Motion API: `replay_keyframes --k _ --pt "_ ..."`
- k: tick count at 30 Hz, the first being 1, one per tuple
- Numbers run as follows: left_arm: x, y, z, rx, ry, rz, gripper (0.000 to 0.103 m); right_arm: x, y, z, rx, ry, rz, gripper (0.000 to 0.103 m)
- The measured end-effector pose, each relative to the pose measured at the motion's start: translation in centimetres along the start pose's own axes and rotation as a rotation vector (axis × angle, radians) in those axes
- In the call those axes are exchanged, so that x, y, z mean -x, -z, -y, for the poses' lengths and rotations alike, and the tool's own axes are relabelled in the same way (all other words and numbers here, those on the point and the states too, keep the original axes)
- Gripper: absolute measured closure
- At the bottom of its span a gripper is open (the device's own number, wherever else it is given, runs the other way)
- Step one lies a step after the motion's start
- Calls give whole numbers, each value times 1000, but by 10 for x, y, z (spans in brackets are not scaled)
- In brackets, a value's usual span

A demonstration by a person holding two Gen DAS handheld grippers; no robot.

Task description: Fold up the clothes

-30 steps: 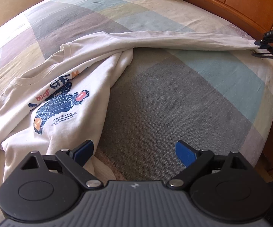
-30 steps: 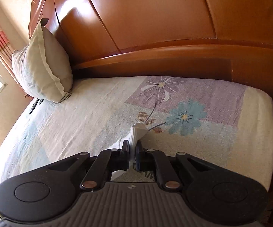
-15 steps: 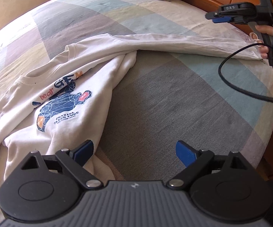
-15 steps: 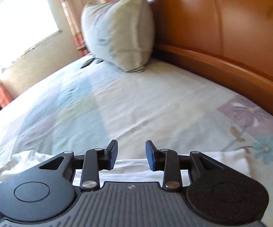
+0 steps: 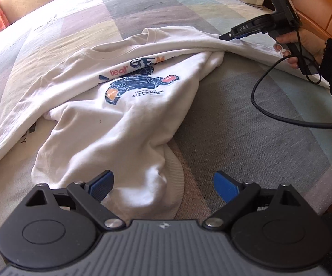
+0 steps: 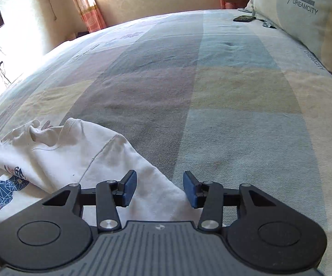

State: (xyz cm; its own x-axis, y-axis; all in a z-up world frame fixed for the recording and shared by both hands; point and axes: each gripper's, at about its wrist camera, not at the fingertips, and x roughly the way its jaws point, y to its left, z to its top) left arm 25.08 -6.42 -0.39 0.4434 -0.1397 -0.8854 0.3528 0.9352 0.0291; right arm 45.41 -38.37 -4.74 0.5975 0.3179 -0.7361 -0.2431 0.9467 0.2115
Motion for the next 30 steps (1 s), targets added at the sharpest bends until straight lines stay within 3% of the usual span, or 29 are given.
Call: replay_keyframes --k 1,3,6,12,16,18,20,22,26,30 --pt "1 2 -2 12 -5 -3 9 -1 0 -3 22 5 -9 61" --pt "2 2 -3 23 -12 -3 9 -1 -1 -9 66 21 -18 96" --pt "4 2 -4 34 -22 5 9 -3 -5 -14 113 54 -22 96" --pt "8 -1 -5 40 -34 11 9 -6 -26 7 -3 147 61 98" --pt "9 -2 -9 53 -31 13 9 31 -21 4 -72 25 122 93" --pt "7 -3 -11 63 -29 15 9 51 -11 -5 -82 -62 129 80" --pt "6 -4 -13 74 -27 17 9 63 7 -14 -153 -178 112 72" --pt "5 -5 -14 80 -17 20 9 63 28 -21 -249 -285 66 72" --pt "4 -4 -14 75 -21 20 9 34 61 -31 -396 -289 -9 71" --pt "7 2 -17 84 -22 18 9 15 73 -30 -553 -307 68 68"
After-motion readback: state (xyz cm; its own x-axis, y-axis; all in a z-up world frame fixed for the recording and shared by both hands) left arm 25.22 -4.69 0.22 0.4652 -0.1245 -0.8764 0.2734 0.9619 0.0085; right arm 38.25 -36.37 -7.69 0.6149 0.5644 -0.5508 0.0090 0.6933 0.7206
